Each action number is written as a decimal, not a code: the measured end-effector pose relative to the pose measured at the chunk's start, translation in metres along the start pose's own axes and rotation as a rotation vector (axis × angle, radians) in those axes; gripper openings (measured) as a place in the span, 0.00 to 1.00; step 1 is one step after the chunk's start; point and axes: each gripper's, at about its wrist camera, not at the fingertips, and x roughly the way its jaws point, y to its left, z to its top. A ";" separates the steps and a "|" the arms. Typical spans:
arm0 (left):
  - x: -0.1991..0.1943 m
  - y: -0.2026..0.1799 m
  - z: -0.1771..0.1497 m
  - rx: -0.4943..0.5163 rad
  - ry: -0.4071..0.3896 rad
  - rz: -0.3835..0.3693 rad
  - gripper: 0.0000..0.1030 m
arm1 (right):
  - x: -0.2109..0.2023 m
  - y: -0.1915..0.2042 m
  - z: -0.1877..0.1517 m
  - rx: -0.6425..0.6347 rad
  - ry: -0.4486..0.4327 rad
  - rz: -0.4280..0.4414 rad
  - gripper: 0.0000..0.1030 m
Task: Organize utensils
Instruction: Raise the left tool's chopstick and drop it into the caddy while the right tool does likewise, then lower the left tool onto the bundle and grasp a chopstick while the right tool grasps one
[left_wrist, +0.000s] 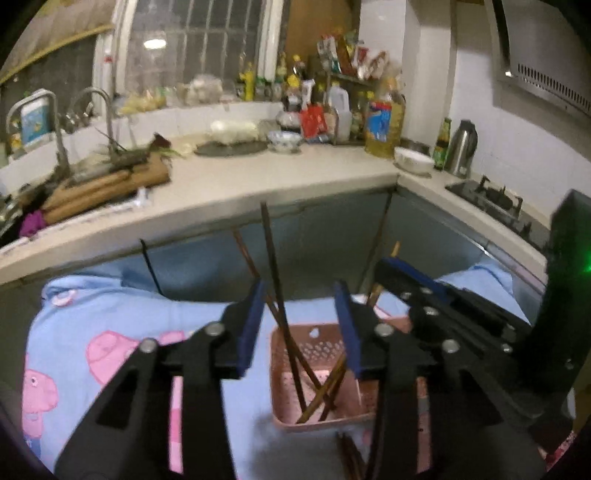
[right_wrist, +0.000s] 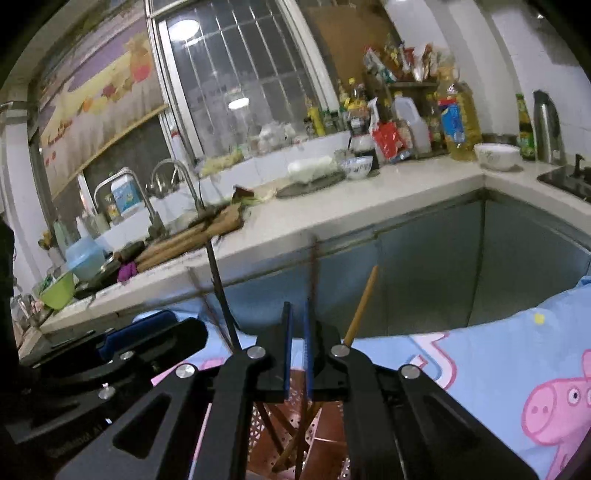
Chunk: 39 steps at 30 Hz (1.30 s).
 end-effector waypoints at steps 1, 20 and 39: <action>-0.008 0.000 0.003 -0.004 -0.016 0.005 0.40 | -0.007 0.001 0.003 -0.001 -0.015 0.003 0.00; -0.065 -0.028 -0.217 -0.029 0.348 -0.238 0.40 | -0.136 -0.020 -0.206 0.020 0.272 -0.049 0.00; -0.039 -0.012 -0.247 -0.098 0.441 -0.198 0.11 | -0.127 -0.006 -0.233 -0.021 0.355 -0.054 0.00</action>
